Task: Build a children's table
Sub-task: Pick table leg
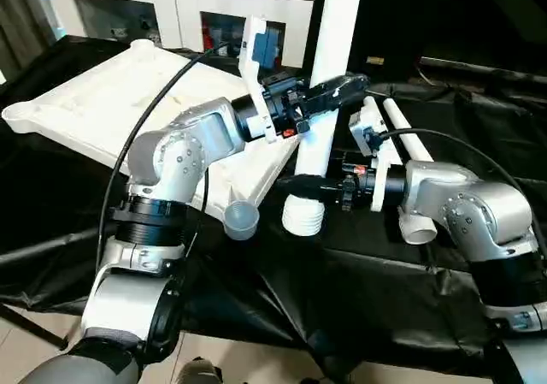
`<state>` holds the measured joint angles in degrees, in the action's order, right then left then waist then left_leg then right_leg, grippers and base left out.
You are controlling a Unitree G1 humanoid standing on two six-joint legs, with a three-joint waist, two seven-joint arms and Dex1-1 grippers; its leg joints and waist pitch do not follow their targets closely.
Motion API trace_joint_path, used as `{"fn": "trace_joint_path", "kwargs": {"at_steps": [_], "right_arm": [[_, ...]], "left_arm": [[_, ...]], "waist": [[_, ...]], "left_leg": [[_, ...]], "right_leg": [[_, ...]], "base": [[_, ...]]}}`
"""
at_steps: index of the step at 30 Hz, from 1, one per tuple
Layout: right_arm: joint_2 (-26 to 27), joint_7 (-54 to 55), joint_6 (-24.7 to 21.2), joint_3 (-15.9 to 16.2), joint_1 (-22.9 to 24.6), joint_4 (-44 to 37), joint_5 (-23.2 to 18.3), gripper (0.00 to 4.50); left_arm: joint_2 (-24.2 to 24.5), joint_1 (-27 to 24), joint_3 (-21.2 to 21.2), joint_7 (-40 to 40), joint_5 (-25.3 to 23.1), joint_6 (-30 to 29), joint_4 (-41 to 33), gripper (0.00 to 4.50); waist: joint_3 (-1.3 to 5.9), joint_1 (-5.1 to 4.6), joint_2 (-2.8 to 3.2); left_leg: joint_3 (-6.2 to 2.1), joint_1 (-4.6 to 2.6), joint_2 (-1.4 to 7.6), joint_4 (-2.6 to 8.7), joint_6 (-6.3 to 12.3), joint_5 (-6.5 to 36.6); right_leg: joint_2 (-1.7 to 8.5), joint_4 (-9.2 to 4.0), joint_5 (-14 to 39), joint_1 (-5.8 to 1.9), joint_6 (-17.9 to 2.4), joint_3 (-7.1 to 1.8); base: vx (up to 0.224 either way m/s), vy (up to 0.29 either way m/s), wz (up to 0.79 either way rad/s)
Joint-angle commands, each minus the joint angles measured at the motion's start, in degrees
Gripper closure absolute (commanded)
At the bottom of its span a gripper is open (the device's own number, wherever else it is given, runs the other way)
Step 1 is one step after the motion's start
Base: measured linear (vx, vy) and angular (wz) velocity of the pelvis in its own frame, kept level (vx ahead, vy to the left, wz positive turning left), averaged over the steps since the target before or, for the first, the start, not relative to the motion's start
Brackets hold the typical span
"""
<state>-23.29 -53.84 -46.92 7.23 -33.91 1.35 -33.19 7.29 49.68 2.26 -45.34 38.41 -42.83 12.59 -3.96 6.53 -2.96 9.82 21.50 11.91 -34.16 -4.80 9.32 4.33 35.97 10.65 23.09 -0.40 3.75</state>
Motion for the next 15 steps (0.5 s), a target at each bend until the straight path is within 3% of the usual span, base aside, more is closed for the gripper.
{"fn": "trace_joint_path", "kwargs": {"at_steps": [1,9,15], "right_arm": [[-0.9,0.4,-0.8,-0.1,-0.4,1.5,1.1,1.80],[-0.5,0.6,-1.3,-0.1,-0.2,1.8,0.6,2.47],[-0.3,0.9,-1.5,-0.3,-0.3,2.5,0.7,2.59]], "left_arm": [[0.1,0.2,-0.5,-0.8,0.6,-0.5,-2.1,2.68],[0.3,0.3,-0.3,-0.8,0.6,-0.4,-2.1,2.68],[0.5,0.9,0.0,-0.7,0.5,-0.1,-1.5,2.68]], "waist": [[4.62,0.02,-0.42],[4.67,-0.01,-0.45],[4.65,-0.01,-0.46]], "left_leg": [[0.24,-0.54,0.79,3.40,-0.20,7.1],[0.21,-0.52,0.78,3.39,-0.40,7.4],[0.22,-0.56,0.77,3.40,-0.47,7.5]], "right_leg": [[3.14,-4.19,9.7,-3.45,-9.5,-2.42],[3.15,-4.16,9.5,-3.52,-9.7,-2.41],[3.15,-4.17,9.4,-3.52,-9.8,-2.39]], "base": [[0.000,0.000,0.00],[0.000,0.000,0.00],[0.000,0.000,0.00]]}}
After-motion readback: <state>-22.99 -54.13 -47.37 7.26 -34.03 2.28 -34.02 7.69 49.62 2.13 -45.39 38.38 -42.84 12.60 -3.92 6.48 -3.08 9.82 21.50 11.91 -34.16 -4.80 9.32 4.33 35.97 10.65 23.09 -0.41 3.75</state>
